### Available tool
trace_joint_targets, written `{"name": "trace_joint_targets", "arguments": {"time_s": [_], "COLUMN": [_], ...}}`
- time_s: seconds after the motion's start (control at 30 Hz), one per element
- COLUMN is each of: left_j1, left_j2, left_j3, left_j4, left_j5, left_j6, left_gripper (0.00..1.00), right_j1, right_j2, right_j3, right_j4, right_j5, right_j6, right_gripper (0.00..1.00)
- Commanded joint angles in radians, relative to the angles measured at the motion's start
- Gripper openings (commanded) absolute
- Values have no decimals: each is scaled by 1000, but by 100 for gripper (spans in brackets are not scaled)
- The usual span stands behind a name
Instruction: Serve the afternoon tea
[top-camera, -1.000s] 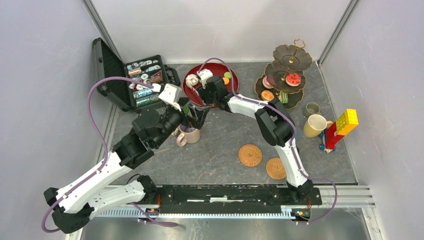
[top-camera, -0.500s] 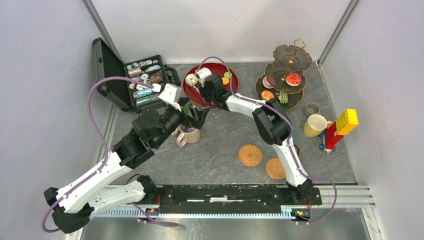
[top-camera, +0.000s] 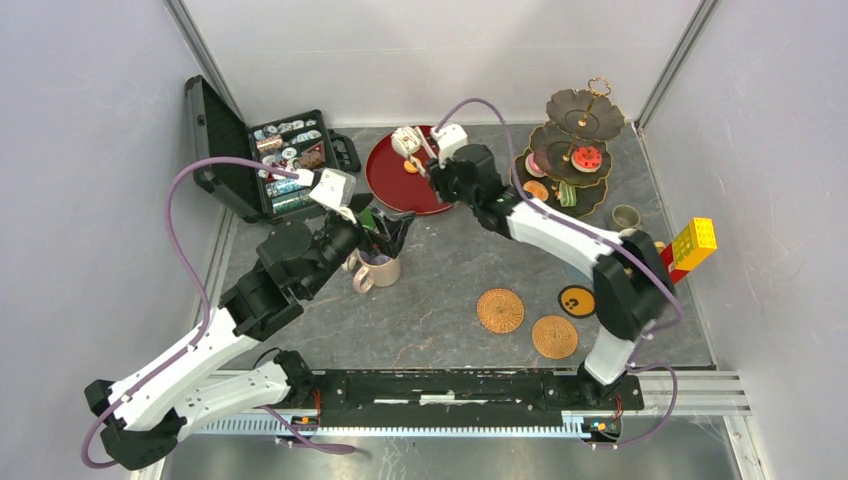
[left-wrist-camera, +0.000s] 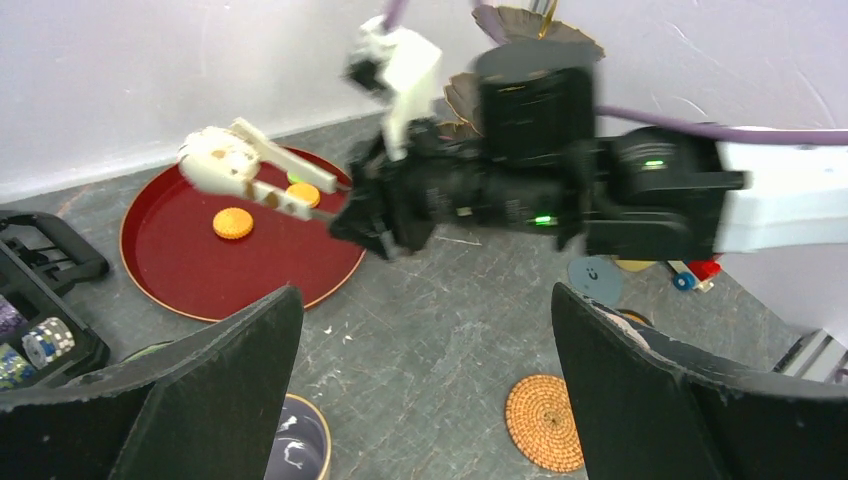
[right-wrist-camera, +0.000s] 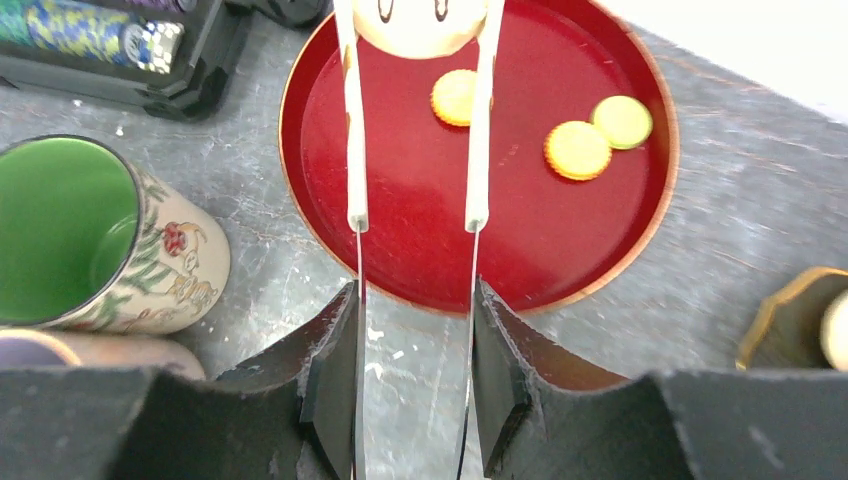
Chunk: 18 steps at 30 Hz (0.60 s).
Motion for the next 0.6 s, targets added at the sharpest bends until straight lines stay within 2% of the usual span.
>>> {"name": "trace_joint_targets", "arguments": {"time_s": [0.0,0.23,0.33,0.43,0.57], "left_j1": [-5,-5,-5,-5,-5], "left_j2": [-47,-59,-58,-58,-56], "left_j3": [-2,-3,-2,-2,-4], "left_j4": [45,48,48,48,48], "left_j5": [-52,-29,-15,-9,-7], "left_j6": [62,46,38,35,34], "left_gripper": [100,100,100,100,100], "right_j1": [-38,-124,-168,-214,-280], "right_j2": [-246,-563,-633,-678,-707], "right_j3": [-137,-354,-418,-477,-531], "right_j4": [8,-41,-99,-131,-130], "right_j5": [38,55,63,125,158], "right_j6": [37,115,163,215,270], "right_gripper": [17,16,15,10,11]}}
